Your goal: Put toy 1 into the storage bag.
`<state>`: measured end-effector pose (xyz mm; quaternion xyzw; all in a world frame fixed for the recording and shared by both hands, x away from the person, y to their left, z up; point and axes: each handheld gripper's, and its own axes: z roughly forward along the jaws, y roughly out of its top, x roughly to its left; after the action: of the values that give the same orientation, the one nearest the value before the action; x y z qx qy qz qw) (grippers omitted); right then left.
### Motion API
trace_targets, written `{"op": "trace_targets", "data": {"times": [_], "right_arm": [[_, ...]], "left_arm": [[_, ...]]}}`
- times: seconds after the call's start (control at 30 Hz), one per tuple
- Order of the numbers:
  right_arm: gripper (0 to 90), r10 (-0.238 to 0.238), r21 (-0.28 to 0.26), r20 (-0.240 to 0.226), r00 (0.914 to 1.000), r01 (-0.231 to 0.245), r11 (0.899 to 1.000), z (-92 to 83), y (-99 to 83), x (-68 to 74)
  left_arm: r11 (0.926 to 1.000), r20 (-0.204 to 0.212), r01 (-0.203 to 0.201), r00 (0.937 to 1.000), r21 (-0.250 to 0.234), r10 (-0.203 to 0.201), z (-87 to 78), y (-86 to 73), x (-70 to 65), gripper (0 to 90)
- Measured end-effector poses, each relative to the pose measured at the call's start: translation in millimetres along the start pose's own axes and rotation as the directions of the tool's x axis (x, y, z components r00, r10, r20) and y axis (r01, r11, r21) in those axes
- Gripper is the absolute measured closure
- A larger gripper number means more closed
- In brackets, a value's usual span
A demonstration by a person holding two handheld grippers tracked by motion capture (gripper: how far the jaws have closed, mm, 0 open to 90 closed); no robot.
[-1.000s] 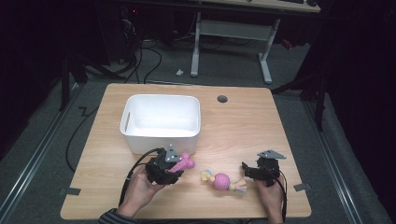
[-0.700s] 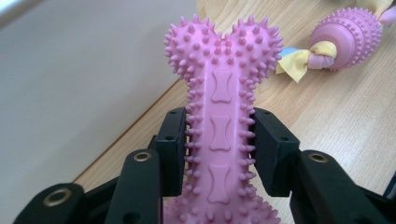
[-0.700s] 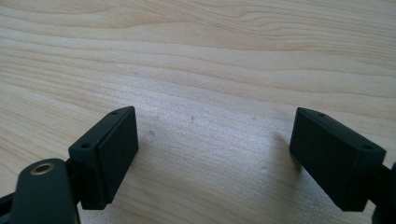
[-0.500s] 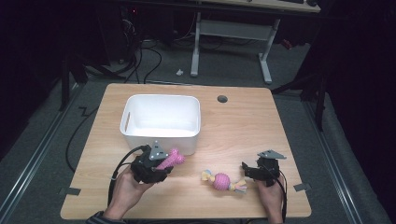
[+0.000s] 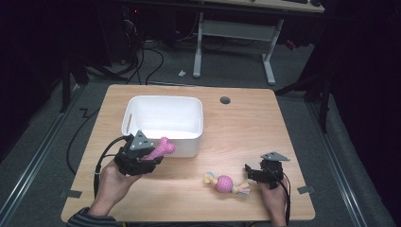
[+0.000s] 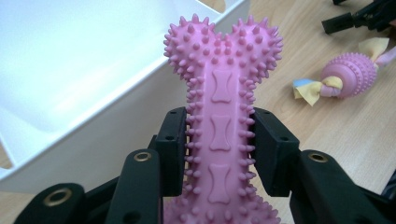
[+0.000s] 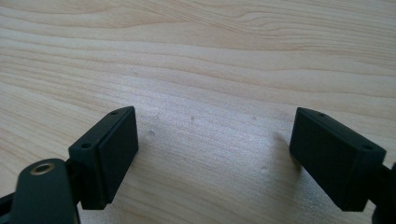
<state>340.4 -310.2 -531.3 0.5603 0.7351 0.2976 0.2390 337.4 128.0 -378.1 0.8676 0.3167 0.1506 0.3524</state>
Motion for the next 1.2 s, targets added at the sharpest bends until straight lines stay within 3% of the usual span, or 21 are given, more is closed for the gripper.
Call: {"op": "trace_targets", "data": {"times": [0.5,0.73,1.2], "right_arm": [[15.3,0.000,0.000,0.000,1.0000,0.000,1.000,0.0,0.0,0.0],[15.3,0.002,0.000,0.000,1.0000,-0.002,1.000,0.0,0.0,0.1],[15.3,0.000,0.000,0.000,1.0000,0.000,1.000,0.0,0.0,0.0]], "left_arm": [[0.9999,0.006,0.000,1.0000,0.011,-0.001,-12.8,31.0,27.1,58.9],[0.9994,-0.019,-0.015,0.9997,0.030,0.016,-8.1,43.7,34.8,58.9],[0.9988,-0.037,-0.005,0.9993,0.049,0.007,7.5,64.5,55.1,58.8]]}}
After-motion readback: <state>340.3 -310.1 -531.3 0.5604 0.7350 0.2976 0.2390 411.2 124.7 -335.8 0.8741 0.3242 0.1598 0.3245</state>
